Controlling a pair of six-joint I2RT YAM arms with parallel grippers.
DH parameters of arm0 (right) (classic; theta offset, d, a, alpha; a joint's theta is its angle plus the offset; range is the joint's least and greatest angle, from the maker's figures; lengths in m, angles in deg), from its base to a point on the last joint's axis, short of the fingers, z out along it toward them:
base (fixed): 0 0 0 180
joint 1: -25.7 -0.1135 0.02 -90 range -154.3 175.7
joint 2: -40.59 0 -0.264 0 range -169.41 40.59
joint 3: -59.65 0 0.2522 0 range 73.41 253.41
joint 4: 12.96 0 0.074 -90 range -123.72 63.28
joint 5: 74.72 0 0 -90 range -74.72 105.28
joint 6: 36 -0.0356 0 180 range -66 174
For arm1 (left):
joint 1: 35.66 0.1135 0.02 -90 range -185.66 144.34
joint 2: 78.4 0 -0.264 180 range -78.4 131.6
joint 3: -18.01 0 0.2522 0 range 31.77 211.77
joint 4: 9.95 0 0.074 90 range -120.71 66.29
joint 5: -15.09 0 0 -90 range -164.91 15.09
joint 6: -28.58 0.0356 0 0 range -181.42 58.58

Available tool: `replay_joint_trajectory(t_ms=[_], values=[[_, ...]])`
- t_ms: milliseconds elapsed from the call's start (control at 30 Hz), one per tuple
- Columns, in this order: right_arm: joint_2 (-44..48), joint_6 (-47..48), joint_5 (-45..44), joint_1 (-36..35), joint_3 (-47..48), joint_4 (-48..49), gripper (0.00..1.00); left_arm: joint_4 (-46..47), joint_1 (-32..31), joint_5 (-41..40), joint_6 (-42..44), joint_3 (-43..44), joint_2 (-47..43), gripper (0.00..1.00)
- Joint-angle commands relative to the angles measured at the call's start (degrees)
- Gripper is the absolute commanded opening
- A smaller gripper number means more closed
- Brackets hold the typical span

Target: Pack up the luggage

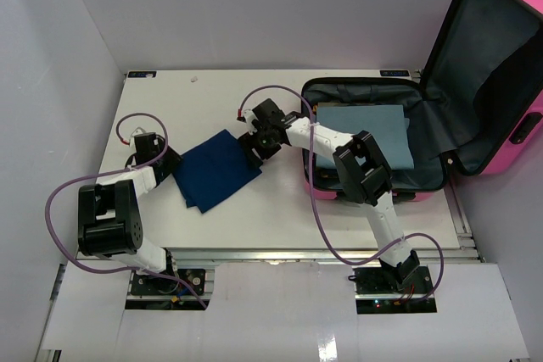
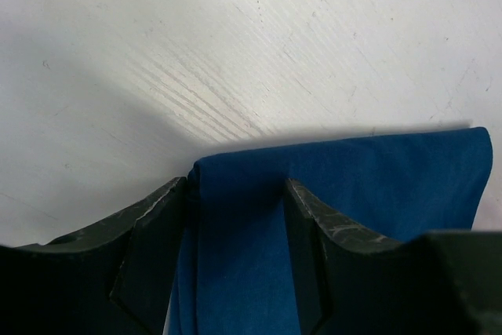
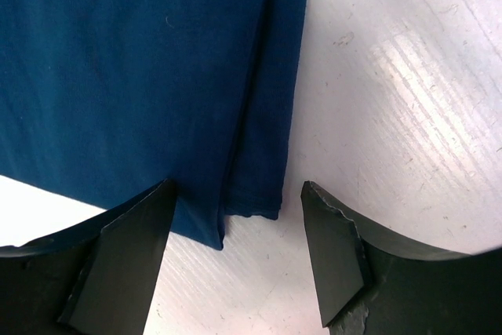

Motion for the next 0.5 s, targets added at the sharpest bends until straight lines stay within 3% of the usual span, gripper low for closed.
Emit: replay_joint_trajectory(t_ms=[0,233,467], values=[[-2.02,-1.18,0.79,-0.02,2.52,-0.13,0.71,-0.41,0.21,0.67,1.02,-3.26,-0.77,0.63],[-2.26,-1.51,1.05,-0.11,2.45,-0.06,0.71,1.20,0.21,1.00,2.12,-4.20,0.95,0.63],[-1.88,-1.83,1.00,-1.47,-0.73,0.96,0.69,4.07,0.20,5.12,2.21,-5.56,0.80,0.52]])
